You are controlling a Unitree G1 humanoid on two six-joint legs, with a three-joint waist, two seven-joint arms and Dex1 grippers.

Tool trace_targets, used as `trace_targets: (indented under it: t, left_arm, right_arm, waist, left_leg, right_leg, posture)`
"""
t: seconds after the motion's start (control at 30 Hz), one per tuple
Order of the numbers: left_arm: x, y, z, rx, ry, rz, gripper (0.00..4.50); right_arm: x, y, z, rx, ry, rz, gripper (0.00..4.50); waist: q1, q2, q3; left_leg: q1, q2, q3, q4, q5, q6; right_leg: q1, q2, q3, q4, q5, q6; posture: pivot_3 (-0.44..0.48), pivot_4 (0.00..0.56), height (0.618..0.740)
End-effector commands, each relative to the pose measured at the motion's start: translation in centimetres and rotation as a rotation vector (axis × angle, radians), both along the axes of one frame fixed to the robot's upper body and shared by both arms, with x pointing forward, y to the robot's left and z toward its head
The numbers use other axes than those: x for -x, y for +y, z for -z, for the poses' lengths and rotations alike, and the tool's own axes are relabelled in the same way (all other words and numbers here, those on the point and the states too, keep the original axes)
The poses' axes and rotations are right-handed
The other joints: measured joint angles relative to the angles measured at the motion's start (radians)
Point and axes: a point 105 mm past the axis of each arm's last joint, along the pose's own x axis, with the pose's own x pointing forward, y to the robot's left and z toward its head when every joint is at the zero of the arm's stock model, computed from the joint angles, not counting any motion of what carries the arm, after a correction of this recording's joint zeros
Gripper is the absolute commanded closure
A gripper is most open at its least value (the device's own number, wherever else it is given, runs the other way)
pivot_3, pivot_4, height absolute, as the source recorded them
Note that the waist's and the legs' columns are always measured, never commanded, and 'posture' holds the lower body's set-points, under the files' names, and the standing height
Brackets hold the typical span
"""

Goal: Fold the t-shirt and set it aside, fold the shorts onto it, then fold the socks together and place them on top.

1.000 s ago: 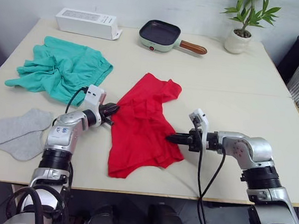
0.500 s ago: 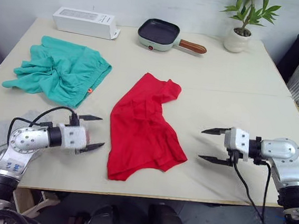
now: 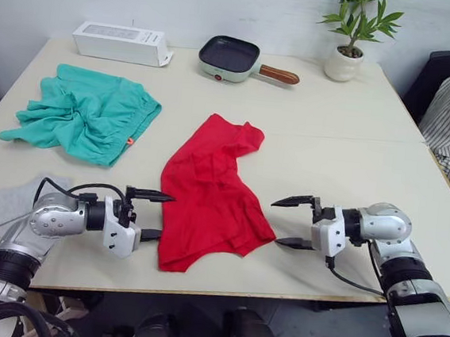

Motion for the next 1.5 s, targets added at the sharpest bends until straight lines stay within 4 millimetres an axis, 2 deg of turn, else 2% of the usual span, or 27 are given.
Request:
trace_targets:
  t: [0.03,0.17,0.4,0.63,0.73,1.07,1.13,1.3,1.5]
  left_arm:
    - [0.6,-0.9,2.0,-0.055,0.034,0.056,0.06]
    - [0.2,-1.1,2.2,-0.060,0.027,0.052,0.06]
    - [-0.7,-1.3,2.4,-0.058,0.009,0.013,0.06]
    - [-1.4,-1.6,2.6,-0.051,0.017,-0.007,0.06]
    - [-1.5,-1.8,2.9,-0.055,0.031,-0.006,0.64]
    - [-1.0,-2.0,3.6,-0.038,0.096,0.001,3.82]
    - [-0.8,-2.2,3.7,-0.027,0.112,0.001,4.42]
    - [-0.6,-2.6,3.3,0.029,0.143,-0.009,4.47]
    - [1.0,-2.4,2.3,0.090,0.193,0.000,4.47]
  right_arm:
    - [0.4,0.7,1.9,0.063,0.038,-0.035,0.04]
    - [-0.2,1.0,2.0,0.096,0.012,-0.032,0.04]
    - [-0.7,2.8,2.3,0.127,-0.025,-0.076,0.04]
    - [-0.3,4.8,2.9,0.137,-0.025,-0.145,0.04]
    - [-0.6,4.9,2.9,0.143,-0.011,-0.129,0.94]
    - [-1.4,3.4,2.3,0.173,0.031,-0.059,4.45]
    - [-1.2,3.0,2.1,0.182,0.055,-0.059,4.50]
    - [0.0,1.8,1.8,0.210,0.149,-0.058,4.50]
    - [3.4,1.4,1.1,0.220,0.241,-0.090,4.50]
  waist:
    - [-0.003,0.000,0.000]
    - [-0.007,-0.001,-0.003]
    - [-0.010,-0.004,-0.018]
    - [-0.006,0.001,-0.025]
    - [-0.006,0.002,-0.026]
    - [0.000,0.004,-0.025]
    - [0.001,0.007,-0.025]
    - [0.012,0.009,-0.024]
    - [0.025,0.009,-0.024]
  left_leg:
    - [0.001,0.000,0.000,0.000,0.000,0.000]
    - [0.012,0.000,-0.001,-0.003,-0.002,0.001]
    - [0.015,0.000,-0.001,-0.011,0.000,0.001]
    - [0.015,-0.001,-0.003,-0.017,0.006,0.002]
    - [0.015,-0.001,-0.003,-0.018,0.006,0.002]
    - [0.014,-0.001,-0.003,-0.018,0.006,0.002]
    - [0.014,-0.001,-0.003,-0.018,0.006,0.002]
    - [0.013,-0.002,-0.003,-0.023,0.006,0.002]
    - [0.011,-0.001,-0.003,-0.024,-0.001,-0.003]
  right_leg:
    - [0.002,0.000,0.000,0.000,0.000,0.000]
    - [0.011,-0.002,0.000,-0.001,0.000,-0.002]
    - [0.010,-0.003,-0.001,-0.001,0.002,-0.006]
    - [0.009,-0.003,-0.003,-0.001,0.002,-0.009]
    - [0.009,-0.003,-0.003,-0.001,0.002,-0.009]
    - [0.008,-0.003,-0.003,-0.001,0.002,-0.009]
    - [0.007,-0.003,-0.003,-0.001,0.002,-0.009]
    - [0.006,-0.003,-0.003,-0.004,0.001,-0.010]
    - [0.005,-0.003,-0.003,-0.005,-0.006,-0.011]
  posture:
    - [0.000,0.150,0.740]
    - [0.000,0.150,0.740]
    - [0.000,0.150,0.740]
    - [0.000,0.150,0.740]
    - [0.000,0.150,0.740]
    - [0.000,0.150,0.740]
    - [0.000,0.150,0.740]
    - [0.000,0.150,0.740]
    - [0.000,0.150,0.740]
